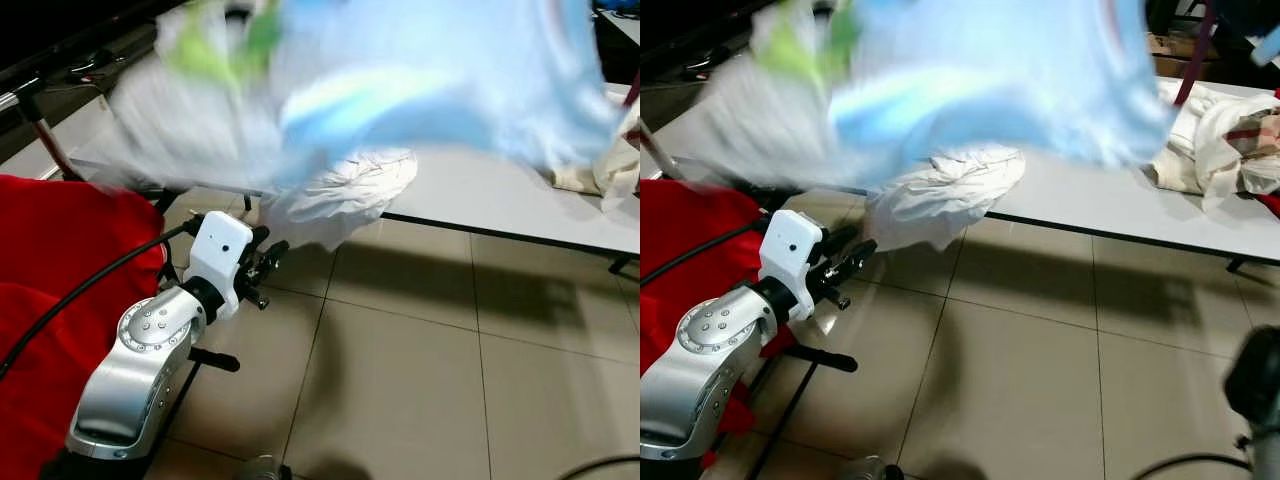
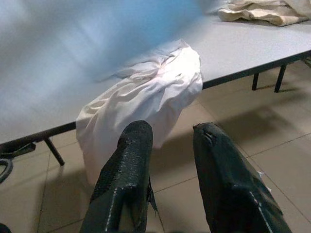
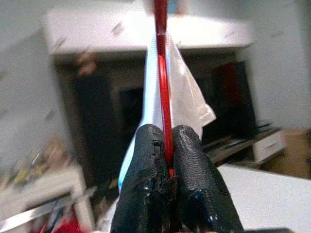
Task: Hang hanger
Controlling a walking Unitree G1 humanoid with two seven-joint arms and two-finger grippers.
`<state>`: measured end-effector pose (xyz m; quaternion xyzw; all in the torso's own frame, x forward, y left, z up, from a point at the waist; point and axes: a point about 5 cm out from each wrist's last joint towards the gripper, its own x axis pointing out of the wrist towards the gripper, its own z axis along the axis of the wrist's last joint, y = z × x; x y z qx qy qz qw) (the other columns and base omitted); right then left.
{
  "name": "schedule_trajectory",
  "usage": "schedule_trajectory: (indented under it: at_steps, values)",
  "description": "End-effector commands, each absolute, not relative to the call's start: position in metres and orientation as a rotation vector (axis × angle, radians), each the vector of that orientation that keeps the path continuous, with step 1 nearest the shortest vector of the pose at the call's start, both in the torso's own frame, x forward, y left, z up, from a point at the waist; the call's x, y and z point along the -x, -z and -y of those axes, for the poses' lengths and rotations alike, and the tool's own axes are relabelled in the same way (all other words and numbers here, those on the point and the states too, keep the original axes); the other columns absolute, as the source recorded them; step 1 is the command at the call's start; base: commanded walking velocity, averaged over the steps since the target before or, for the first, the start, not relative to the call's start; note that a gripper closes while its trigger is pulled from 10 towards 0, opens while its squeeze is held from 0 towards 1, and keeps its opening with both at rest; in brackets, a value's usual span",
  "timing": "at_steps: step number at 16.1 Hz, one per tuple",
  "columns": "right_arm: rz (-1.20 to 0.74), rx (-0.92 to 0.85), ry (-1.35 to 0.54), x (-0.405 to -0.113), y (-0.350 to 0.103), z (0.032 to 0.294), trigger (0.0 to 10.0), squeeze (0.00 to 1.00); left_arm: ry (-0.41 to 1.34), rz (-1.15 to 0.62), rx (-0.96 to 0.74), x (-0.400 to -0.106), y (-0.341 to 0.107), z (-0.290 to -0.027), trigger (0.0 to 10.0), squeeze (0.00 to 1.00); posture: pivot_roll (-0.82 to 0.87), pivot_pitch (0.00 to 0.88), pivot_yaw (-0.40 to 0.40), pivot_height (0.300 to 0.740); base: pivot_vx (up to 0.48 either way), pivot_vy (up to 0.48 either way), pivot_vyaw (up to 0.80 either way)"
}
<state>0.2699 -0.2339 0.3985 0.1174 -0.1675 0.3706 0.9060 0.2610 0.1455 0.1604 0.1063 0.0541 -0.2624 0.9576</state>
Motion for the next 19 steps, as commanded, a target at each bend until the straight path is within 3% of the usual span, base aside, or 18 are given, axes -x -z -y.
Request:
schedule_trajectory:
  at_steps: [1, 3, 8, 9, 13, 19]
  values:
    - [0.291, -0.218, -0.846, -0.264, -0.39, 0.227, 10.0, 0.0, 0.559, -0.128, -0.234, -0.258, -0.157, -0.147, 10.0, 0.0, 0.03, 0.0, 0.014, 0.74, 0.0, 0.0, 0.0]
    - [0.221, -0.197, -0.866, -0.263, -0.374, 0.226, 10.0, 0.0, 0.628, -0.148, -0.242, -0.252, -0.155, -0.144, 10.0, 0.0, 0.03, 0.0, 0.013, 0.74, 0.0, 0.0, 0.0]
    - [-0.042, 0.048, -0.806, -0.266, -0.307, 0.214, 10.0, 0.0, 0.726, -0.184, -0.258, -0.239, -0.148, -0.139, 10.0, 0.0, 0.03, 0.0, 0.003, 0.74, 0.0, 0.0, 0.0]
    - [-0.188, 0.172, -0.741, -0.268, -0.255, 0.217, 10.0, 0.0, 0.743, -0.204, -0.255, -0.235, -0.145, -0.14, 10.0, 0.0, 0.04, 0.0, -0.001, 0.74, 0.0, 0.0, 0.0]
    - [-0.37, 0.151, -0.64, -0.254, -0.156, 0.199, 10.0, 0.0, 0.676, -0.254, -0.224, -0.234, -0.128, -0.146, 10.0, 0.0, 0.04, 0.007, -0.006, 0.74, 0.0, 0.0, 0.58]
    - [-0.423, 0.049, -0.482, -0.211, -0.086, 0.187, 10.0, 0.0, 0.462, -0.284, -0.168, -0.235, -0.086, -0.146, 10.0, 0.0, 0.03, 0.099, 0.029, 0.74, 0.0, 0.0, 0.8]
